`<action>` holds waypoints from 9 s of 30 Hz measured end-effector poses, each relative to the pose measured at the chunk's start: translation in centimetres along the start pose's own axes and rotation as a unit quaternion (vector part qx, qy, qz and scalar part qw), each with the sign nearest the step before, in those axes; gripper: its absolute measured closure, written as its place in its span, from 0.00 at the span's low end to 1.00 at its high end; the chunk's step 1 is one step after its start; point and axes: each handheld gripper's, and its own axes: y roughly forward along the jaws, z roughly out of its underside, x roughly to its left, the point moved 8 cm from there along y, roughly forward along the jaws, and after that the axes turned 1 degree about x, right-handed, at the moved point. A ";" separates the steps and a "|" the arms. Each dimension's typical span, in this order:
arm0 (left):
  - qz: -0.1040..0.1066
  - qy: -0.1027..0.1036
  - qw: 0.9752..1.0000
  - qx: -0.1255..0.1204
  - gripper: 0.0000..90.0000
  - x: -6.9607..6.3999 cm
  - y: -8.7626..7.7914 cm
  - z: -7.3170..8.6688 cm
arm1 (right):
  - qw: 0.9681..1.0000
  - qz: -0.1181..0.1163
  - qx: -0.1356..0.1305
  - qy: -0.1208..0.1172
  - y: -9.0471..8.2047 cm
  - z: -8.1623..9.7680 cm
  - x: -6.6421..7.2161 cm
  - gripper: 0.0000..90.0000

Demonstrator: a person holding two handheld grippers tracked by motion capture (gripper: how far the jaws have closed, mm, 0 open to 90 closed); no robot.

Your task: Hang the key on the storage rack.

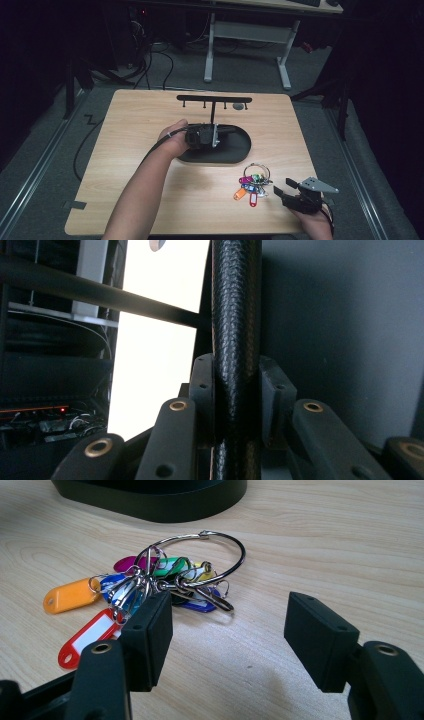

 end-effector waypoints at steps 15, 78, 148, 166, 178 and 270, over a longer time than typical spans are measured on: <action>0.022 -0.021 0.999 0.024 0.72 -1.4 0.4 0.4 | 1.000 -0.003 0.003 -0.001 0.0 0.0 0.1 0.40; 0.114 -0.375 0.914 -0.099 0.50 -14.8 -10.5 12.2 | 1.000 0.003 0.018 -0.014 0.2 0.4 0.5 0.41; 0.076 -0.455 0.872 -0.161 0.37 -16.9 -15.3 18.4 | 0.941 0.057 0.331 -0.041 7.4 -7.1 -0.8 0.61; 0.082 -0.429 0.884 -0.165 0.39 -17.1 -15.3 17.8 | 0.922 0.039 0.384 -0.039 8.8 -5.9 -0.5 0.90; 0.097 -0.427 0.884 -0.164 0.39 -17.1 -14.7 17.3 | 0.930 0.034 0.357 -0.077 6.4 -8.8 1.3 0.96; 0.095 -0.435 0.879 -0.172 0.38 -17.4 -15.4 18.2 | 0.947 0.071 0.274 -0.148 6.6 -28.5 4.2 0.97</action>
